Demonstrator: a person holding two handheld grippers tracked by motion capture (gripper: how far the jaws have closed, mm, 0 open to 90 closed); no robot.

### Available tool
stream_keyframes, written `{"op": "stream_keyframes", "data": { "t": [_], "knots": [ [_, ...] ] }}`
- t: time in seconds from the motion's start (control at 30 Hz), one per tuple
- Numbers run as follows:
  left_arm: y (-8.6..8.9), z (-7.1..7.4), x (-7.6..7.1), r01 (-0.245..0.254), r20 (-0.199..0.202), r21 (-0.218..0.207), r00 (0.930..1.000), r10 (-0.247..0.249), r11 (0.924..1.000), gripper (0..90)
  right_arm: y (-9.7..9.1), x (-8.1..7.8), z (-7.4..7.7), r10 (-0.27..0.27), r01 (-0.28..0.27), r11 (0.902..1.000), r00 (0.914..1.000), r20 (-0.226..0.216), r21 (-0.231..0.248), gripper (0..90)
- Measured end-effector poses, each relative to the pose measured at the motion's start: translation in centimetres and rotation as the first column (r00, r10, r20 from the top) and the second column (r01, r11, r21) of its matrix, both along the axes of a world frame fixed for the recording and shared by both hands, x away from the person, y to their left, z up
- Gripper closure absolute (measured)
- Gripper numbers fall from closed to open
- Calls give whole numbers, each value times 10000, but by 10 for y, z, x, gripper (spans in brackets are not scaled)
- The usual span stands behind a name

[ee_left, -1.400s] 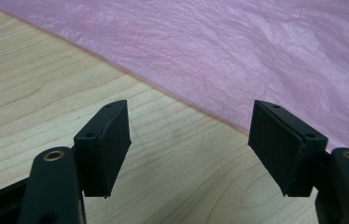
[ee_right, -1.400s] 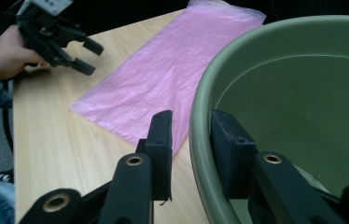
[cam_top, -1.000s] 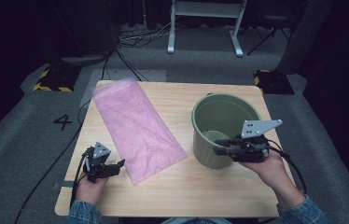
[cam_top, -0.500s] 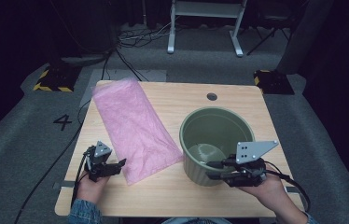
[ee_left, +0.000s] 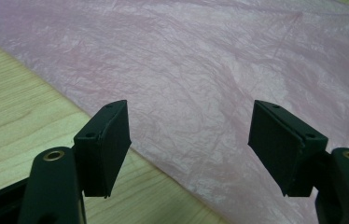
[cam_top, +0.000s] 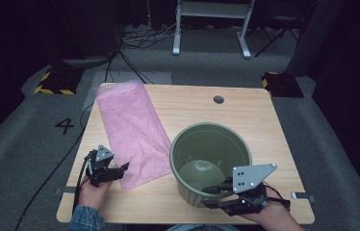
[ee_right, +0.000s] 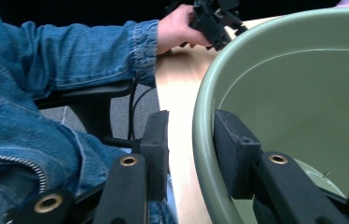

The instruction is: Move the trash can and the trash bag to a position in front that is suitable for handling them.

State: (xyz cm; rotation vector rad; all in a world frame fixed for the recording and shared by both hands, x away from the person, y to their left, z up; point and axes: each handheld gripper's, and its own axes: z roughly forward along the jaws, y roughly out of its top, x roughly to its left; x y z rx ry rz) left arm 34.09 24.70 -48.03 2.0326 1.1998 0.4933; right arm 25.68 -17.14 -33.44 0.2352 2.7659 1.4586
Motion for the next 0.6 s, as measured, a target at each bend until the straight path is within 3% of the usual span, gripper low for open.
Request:
{"op": "stream_keyframes", "data": {
  "t": [0.2,0.3,0.4,0.53,0.6],
  "knots": [
    [0,0,1,-47,-6,-11,10000,47,10000,292,1,-8,2,288,-288,9996,9995,-156,-20,651],
    [0,0,1,-54,-10,4,10000,54,10000,292,-1,-9,5,281,-280,9995,9996,-51,111,599],
    [0,0,1,-83,-19,-61,10000,83,9999,292,-13,-6,16,-175,150,9985,9988,459,529,549],
    [0,0,2,-91,-39,-38,10000,91,10000,292,-27,4,24,-777,737,9937,9960,447,844,543],
    [1,0,2,-105,-54,22,9999,105,9999,292,-41,11,29,-1318,1258,9868,9898,540,1017,536]
  ]
}}
